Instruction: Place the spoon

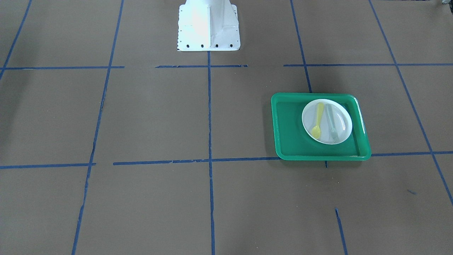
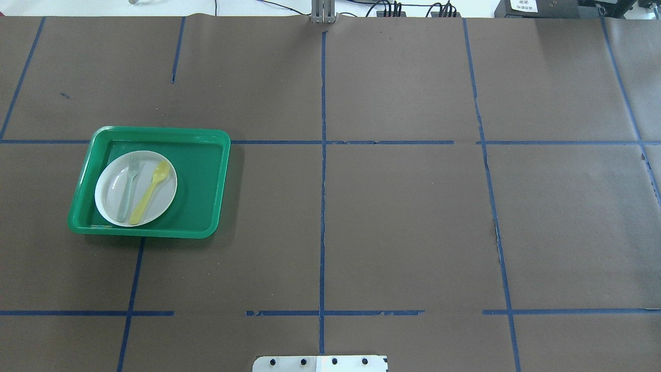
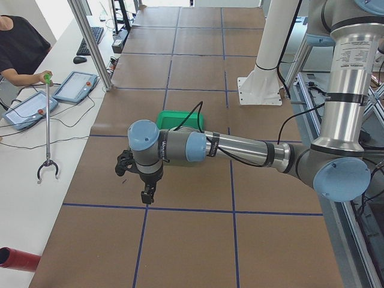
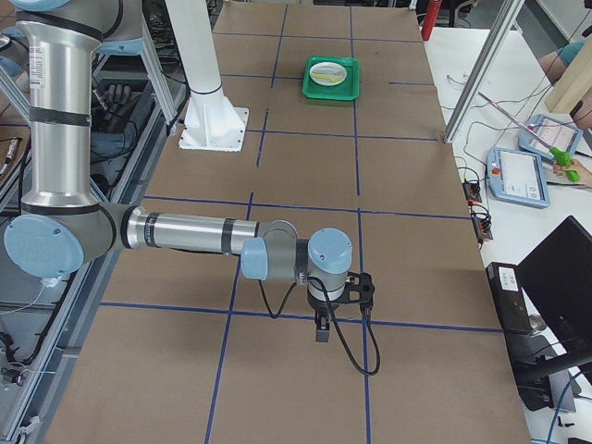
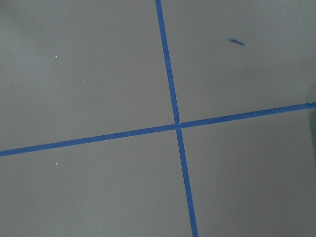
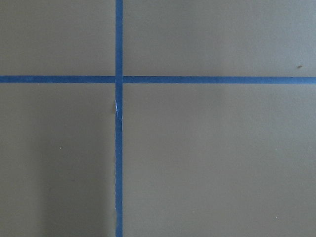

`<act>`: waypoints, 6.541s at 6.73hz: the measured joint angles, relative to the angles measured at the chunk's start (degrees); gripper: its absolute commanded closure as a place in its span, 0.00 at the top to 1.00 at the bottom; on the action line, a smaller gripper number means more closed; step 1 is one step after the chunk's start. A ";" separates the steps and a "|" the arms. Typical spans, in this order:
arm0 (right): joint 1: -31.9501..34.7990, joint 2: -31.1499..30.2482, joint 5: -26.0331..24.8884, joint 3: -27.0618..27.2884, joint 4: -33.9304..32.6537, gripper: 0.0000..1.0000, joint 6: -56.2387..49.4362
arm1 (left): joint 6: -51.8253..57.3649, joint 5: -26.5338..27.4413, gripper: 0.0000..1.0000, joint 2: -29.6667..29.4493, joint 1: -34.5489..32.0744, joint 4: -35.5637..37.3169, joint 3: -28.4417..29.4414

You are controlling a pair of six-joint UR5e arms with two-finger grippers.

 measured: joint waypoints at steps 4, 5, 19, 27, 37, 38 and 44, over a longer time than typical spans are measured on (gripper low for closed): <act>0.00 0.00 0.01 0.00 0.00 1.00 0.00 | -0.38 -0.02 1.00 0.26 1.03 0.17 1.61; 0.00 0.00 0.01 0.00 0.00 1.00 0.00 | -0.76 -0.13 1.00 0.32 1.63 -1.75 1.51; 0.00 0.00 0.01 0.00 0.00 1.00 0.00 | -42.51 7.46 0.65 -9.28 45.83 -30.16 1.53; 0.00 0.00 0.01 0.00 0.00 1.00 0.00 | -42.59 10.22 0.00 -10.44 47.38 -28.59 2.41; 0.00 0.00 0.01 0.00 0.00 1.00 0.00 | -62.12 9.92 0.55 -22.99 49.64 -21.15 8.24; 0.00 0.00 0.01 0.00 0.00 1.00 0.00 | -62.70 9.94 0.75 -22.94 49.83 -22.45 8.69; 0.00 0.00 0.01 0.00 0.00 1.00 0.00 | -53.50 9.56 0.80 -21.48 33.06 -14.29 -0.13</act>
